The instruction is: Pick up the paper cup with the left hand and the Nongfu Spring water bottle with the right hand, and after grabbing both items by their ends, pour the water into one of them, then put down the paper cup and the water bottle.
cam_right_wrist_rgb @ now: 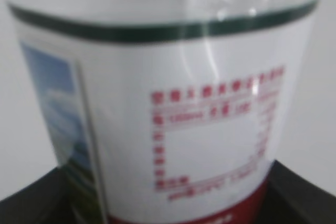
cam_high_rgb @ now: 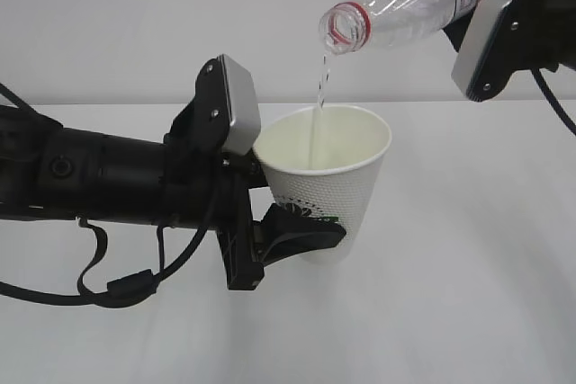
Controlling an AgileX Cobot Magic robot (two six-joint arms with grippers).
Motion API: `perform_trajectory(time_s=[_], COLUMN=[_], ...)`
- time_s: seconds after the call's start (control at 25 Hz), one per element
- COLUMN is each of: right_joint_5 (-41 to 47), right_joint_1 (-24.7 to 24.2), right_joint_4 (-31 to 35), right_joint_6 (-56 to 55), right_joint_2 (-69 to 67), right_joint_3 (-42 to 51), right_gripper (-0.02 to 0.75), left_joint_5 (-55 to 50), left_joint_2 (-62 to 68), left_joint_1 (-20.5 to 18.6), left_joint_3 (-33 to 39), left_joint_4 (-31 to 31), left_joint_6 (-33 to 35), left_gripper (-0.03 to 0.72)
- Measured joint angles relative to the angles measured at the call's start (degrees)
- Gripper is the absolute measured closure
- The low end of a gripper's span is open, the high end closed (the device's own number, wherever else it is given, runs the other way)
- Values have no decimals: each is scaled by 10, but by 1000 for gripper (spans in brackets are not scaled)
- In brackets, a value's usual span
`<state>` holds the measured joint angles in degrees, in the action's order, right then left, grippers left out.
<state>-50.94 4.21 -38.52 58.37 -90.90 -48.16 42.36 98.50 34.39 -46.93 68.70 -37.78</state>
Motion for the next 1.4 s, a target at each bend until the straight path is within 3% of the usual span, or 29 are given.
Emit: perform_trajectory(time_s=[1.4], right_joint_5=[0], right_joint_1=[0], right_joint_4=[0], right_joint_6=[10], right_joint_2=[0], right_joint_3=[-1], right_gripper=[216], left_joint_5=[0], left_joint_2=[0], left_joint_1=[0], left_joint_3=[0], left_joint_4=[0], left_joint_6=[0], left_gripper=[202])
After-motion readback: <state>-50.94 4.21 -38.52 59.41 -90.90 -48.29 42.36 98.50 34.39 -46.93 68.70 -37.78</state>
